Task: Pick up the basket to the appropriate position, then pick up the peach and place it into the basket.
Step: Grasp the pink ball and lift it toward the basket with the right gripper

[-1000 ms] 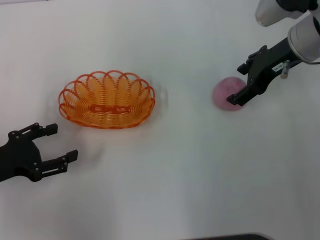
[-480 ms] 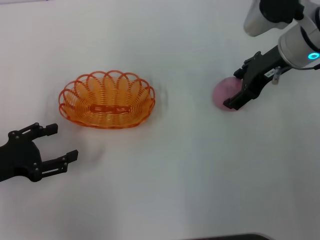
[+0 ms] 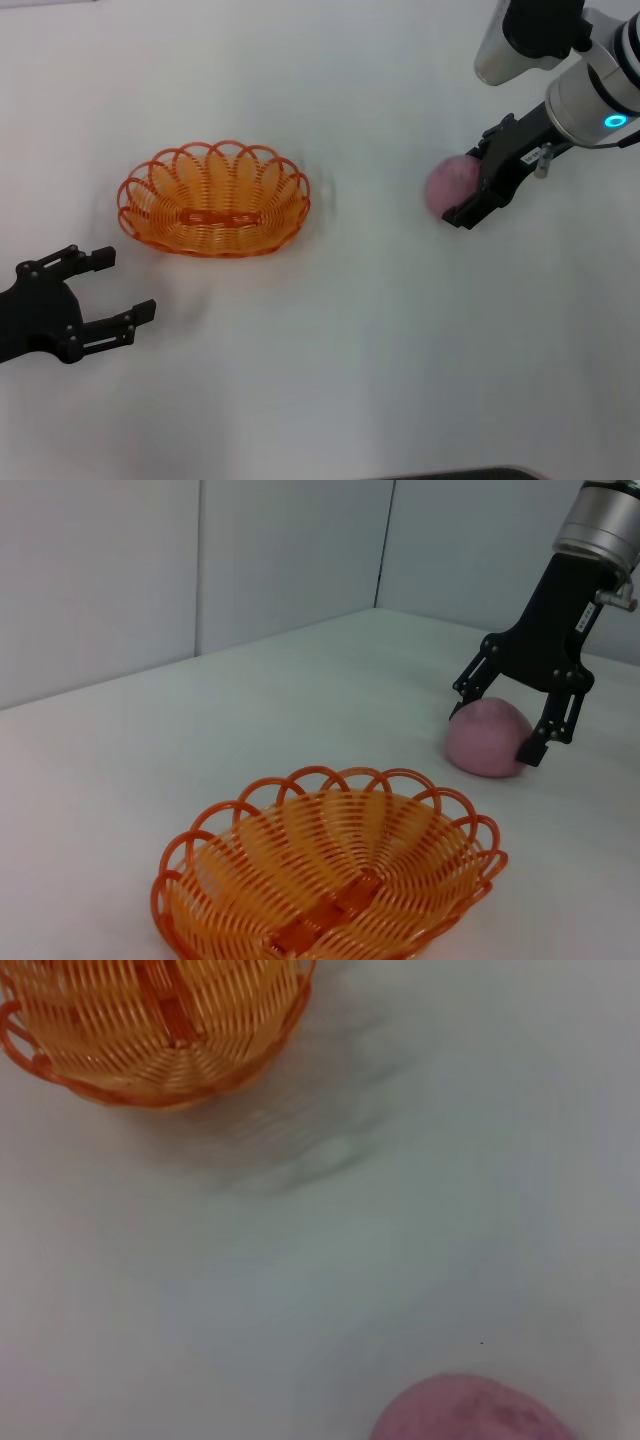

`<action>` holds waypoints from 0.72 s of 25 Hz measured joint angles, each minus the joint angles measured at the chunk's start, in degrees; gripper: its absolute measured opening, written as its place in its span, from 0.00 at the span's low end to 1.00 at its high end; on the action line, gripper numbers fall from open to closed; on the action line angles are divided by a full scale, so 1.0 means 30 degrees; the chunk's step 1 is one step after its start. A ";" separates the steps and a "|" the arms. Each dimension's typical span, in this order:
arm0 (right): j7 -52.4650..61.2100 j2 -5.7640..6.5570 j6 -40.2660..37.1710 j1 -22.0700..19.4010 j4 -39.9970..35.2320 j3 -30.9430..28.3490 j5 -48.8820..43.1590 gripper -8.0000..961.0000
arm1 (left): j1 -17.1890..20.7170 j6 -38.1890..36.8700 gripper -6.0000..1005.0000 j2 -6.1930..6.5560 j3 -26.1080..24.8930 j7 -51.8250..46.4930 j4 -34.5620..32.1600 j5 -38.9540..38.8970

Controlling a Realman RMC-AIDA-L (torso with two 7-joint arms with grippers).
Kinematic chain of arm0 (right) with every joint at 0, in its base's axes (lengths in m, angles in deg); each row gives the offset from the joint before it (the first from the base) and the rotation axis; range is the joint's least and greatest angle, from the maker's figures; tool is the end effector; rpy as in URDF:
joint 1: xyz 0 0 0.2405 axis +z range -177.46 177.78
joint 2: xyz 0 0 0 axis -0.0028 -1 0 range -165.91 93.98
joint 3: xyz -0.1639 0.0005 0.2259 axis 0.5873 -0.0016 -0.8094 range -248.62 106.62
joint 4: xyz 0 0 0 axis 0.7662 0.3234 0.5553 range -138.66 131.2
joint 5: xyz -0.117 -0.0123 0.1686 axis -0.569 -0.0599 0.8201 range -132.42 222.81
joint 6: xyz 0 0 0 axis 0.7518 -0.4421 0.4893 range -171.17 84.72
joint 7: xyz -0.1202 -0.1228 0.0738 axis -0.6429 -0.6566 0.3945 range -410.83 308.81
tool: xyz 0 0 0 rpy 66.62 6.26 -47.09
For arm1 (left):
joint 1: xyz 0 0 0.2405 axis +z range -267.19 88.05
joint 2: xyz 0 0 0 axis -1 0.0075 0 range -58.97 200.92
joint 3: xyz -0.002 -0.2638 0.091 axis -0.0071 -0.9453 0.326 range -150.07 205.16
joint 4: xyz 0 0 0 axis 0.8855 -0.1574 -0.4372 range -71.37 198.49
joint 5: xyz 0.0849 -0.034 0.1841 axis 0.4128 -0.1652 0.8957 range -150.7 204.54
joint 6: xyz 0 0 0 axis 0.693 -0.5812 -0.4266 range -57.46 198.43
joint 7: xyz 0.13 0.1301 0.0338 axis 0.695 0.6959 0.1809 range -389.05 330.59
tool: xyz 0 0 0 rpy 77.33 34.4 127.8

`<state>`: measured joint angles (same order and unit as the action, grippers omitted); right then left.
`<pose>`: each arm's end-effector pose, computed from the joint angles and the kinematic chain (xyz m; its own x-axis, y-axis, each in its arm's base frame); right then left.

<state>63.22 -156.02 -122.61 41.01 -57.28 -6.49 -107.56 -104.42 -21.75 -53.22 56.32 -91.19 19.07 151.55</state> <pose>0.2687 0.3948 -0.0665 0.8439 -0.4427 0.3031 -0.3461 -0.8809 -0.3229 -0.3432 0.2619 -0.0530 0.8479 0.3140 0.4271 0.4639 -0.8293 -0.3114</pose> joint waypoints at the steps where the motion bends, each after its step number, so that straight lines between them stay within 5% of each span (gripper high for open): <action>1: 0.0002 0.0001 0.0009 0.0001 0.0008 0.0000 -0.0001 0.99 | 0.0000 -0.0001 0.85 0.0000 0.0018 0.0000 0.0000 0.0000; 15: 0.0038 -0.0021 0.0104 -0.0025 0.0036 0.0155 0.0033 0.97 | 0.0014 -0.0018 0.85 0.0000 -0.0012 -0.0024 0.0009 -0.0001; 18: 0.0039 -0.0027 0.0134 -0.0066 0.0036 0.0250 0.0081 0.85 | 0.0000 -0.0019 0.85 0.0000 -0.0012 -0.0065 0.0010 -0.0001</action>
<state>63.33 -156.10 -122.21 40.81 -57.17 -5.74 -107.32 -104.42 -21.81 -53.22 56.28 -91.39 19.10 151.55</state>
